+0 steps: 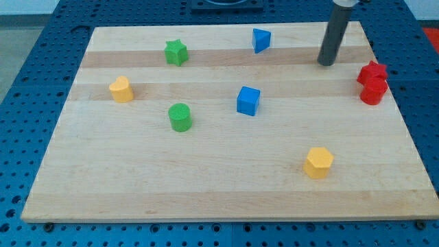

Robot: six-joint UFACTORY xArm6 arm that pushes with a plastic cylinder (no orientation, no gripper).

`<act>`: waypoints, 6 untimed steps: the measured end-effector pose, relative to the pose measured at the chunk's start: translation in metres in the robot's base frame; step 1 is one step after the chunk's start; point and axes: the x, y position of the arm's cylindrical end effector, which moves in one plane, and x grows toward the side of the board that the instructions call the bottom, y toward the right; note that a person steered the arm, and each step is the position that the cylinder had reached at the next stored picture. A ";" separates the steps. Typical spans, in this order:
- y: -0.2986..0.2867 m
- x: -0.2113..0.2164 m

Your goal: Move your arm slightly left

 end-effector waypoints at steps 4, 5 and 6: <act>-0.067 0.007; -0.068 0.007; -0.070 0.007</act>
